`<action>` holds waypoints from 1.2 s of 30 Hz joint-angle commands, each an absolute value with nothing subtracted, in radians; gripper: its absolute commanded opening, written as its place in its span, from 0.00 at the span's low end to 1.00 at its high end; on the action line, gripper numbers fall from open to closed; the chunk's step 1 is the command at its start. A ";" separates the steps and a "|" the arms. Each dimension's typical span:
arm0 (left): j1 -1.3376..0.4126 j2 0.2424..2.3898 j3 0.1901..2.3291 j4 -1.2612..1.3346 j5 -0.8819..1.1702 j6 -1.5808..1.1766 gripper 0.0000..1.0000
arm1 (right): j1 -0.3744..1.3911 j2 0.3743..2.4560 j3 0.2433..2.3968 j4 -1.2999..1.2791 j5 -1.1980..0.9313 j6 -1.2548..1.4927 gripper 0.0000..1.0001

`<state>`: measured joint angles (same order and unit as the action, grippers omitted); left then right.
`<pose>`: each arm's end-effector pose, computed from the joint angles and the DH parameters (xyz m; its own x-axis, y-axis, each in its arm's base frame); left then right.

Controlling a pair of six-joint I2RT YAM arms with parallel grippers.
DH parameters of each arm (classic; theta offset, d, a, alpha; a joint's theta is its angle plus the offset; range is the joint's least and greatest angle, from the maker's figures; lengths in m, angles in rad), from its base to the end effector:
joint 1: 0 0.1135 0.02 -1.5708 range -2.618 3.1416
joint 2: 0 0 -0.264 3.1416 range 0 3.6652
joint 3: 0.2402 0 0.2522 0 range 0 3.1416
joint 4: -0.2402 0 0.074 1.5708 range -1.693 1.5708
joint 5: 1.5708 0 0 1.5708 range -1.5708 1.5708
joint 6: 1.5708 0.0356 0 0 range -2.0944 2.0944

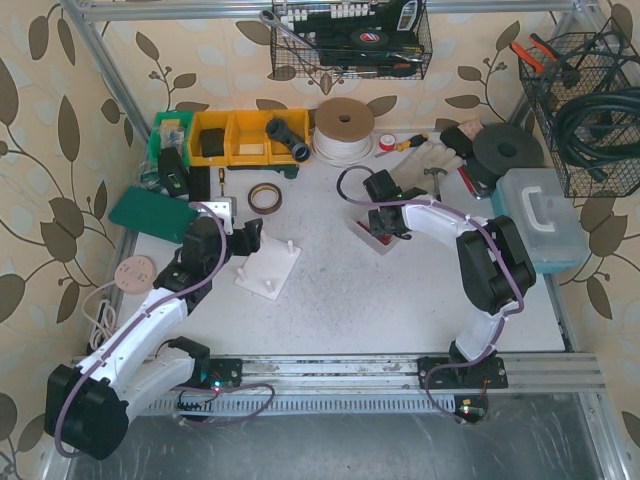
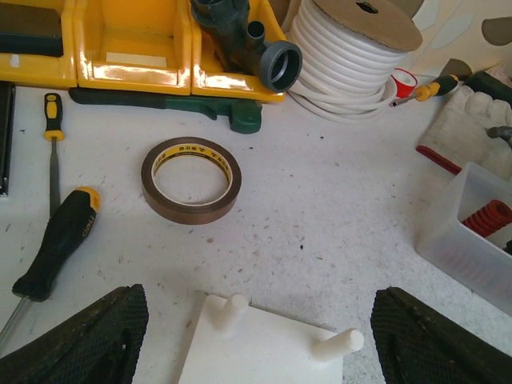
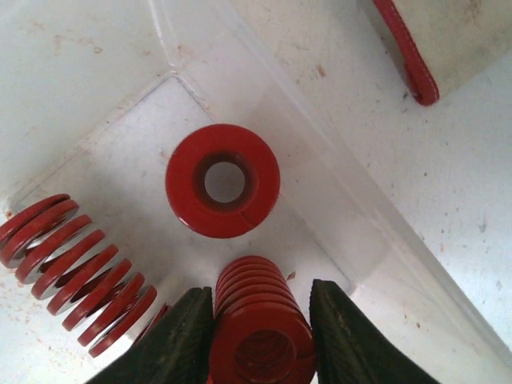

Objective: Install the large spring

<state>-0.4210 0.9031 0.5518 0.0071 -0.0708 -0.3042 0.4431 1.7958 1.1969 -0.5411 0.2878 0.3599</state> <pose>0.1929 -0.0836 0.2559 -0.3977 -0.1493 -0.9053 0.2387 0.9359 -0.2592 0.3298 0.1453 0.1841 -0.8754 -0.0416 -0.4817 0.0046 0.9955 -0.0943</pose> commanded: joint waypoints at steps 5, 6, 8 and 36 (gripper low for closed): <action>-0.434 0.871 0.549 0.020 -0.098 -0.278 0.78 | 0.449 1.751 1.214 -0.530 0.298 0.321 0.22; -0.434 0.868 0.546 0.025 -0.098 -0.273 0.78 | 0.448 1.738 1.215 -0.532 0.295 0.316 0.19; -0.436 0.862 0.541 0.037 -0.089 -0.266 0.76 | 0.449 1.708 1.215 -0.540 0.291 0.304 0.10; -0.620 1.035 0.513 0.632 0.479 0.482 0.68 | 0.552 1.100 0.928 -0.028 -0.283 0.302 0.00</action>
